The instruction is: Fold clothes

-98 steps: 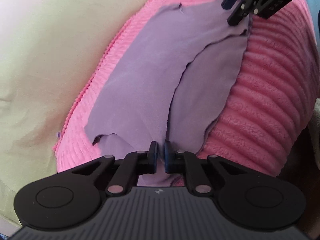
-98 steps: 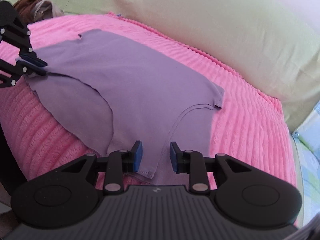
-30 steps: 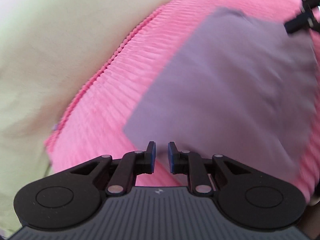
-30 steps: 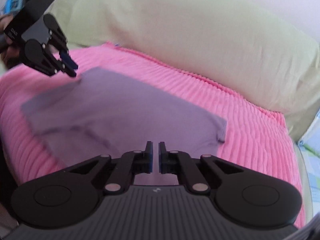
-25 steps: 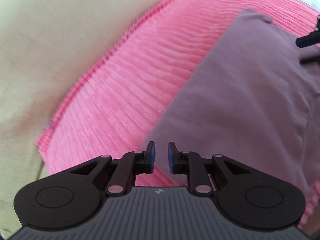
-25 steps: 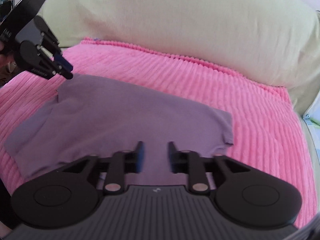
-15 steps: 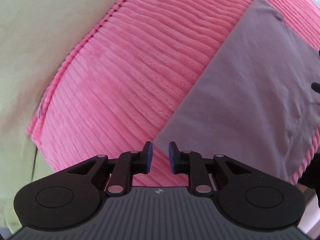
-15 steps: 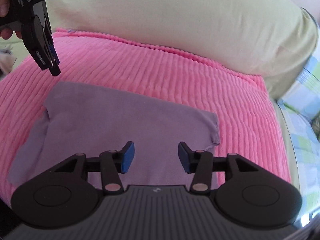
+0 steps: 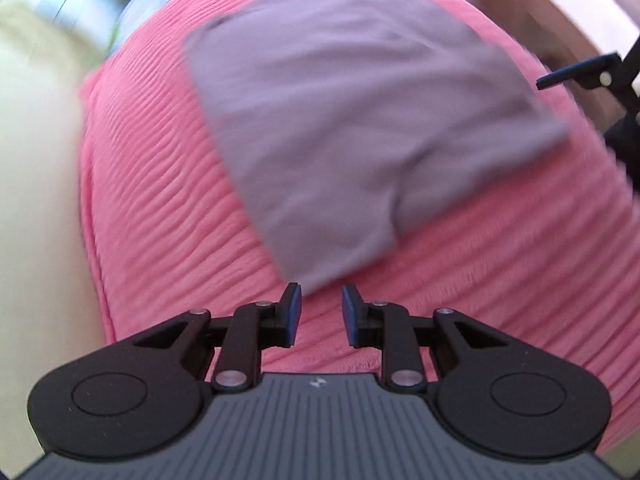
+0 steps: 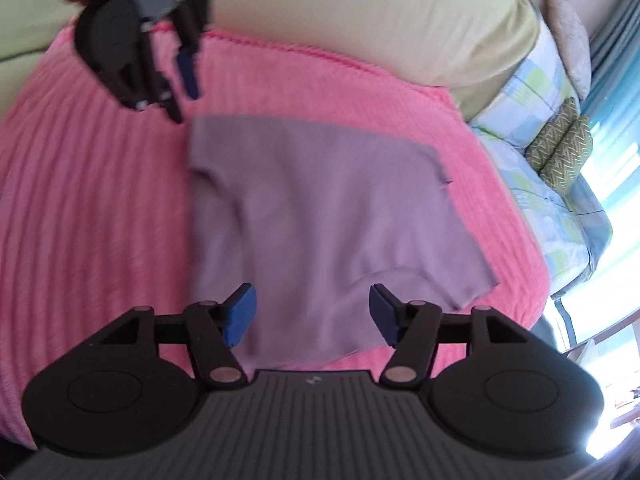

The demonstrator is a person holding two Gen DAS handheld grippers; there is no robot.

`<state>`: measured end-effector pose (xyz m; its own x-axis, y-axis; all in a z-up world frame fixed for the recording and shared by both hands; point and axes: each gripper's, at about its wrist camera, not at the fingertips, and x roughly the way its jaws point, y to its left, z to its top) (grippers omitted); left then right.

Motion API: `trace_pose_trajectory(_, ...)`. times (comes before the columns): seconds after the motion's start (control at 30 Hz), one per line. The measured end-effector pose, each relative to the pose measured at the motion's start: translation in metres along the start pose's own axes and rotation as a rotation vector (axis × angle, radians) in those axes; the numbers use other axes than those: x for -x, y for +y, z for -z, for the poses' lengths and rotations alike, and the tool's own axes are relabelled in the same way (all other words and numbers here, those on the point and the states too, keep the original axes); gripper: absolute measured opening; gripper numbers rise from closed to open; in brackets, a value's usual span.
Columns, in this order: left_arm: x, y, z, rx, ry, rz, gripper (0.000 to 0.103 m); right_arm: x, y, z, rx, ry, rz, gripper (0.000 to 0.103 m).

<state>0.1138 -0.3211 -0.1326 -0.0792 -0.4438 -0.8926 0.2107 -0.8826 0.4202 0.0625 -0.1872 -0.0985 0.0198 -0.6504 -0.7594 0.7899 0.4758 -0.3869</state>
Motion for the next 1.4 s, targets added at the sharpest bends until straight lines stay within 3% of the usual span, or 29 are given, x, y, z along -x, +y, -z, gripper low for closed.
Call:
trace_pose_trajectory(0.2, -0.021, -0.029, 0.016, -0.223, -0.106, -0.105, 0.031, 0.001, 0.040, 0.005, -0.063, 0.007, 0.053, 0.067)
trace_pose_trajectory(0.47, -0.040, -0.061, 0.039, -0.504, -0.236, -0.229, 0.032, -0.015, 0.046, 0.007, -0.120, 0.058, 0.138, 0.077)
trace_pose_trajectory(0.5, -0.040, -0.061, 0.040, -0.512, -0.252, -0.238, 0.024, -0.018, 0.047, 0.007, -0.122, 0.062, 0.147, 0.077)
trace_pose_trajectory(0.53, -0.039, -0.060, 0.042, -0.519, -0.268, -0.246, 0.008, -0.020, 0.048, 0.006, -0.119, 0.065, 0.157, 0.077)
trace_pose_trajectory(0.67, -0.030, -0.039, 0.034, -0.378, -0.294, -0.201, 0.007, -0.027, 0.063, 0.009, -0.047, 0.063, 0.221, 0.077)
trace_pose_trajectory(0.83, -0.029, -0.050, 0.045, -0.418, -0.286, -0.182, 0.007, -0.040, 0.080, 0.011, 0.024, 0.081, 0.275, 0.073)
trace_pose_trajectory(0.9, -0.027, -0.047, 0.047, -0.401, -0.284, -0.170, 0.007, -0.046, 0.080, 0.013, 0.039, 0.091, 0.307, 0.064)
trace_pose_trajectory(1.03, -0.026, -0.044, 0.047, -0.383, -0.281, -0.151, 0.008, -0.057, 0.062, 0.021, 0.023, 0.129, 0.379, 0.056)
trace_pose_trajectory(1.27, -0.040, -0.037, 0.036, -0.398, -0.264, -0.155, 0.009, -0.068, 0.061, 0.036, 0.216, 0.020, 0.329, 0.043)
trace_pose_trajectory(1.33, -0.039, -0.033, 0.031, -0.394, -0.244, -0.128, 0.007, -0.070, 0.059, 0.039, 0.236, 0.007, 0.278, 0.024)
trace_pose_trajectory(1.37, -0.038, -0.030, 0.027, -0.389, -0.231, -0.111, 0.007, -0.071, 0.057, 0.039, 0.247, 0.011, 0.220, 0.006)
trace_pose_trajectory(1.4, -0.035, -0.027, 0.025, -0.373, -0.220, -0.090, 0.006, -0.072, 0.055, 0.039, 0.254, 0.014, 0.176, 0.005)
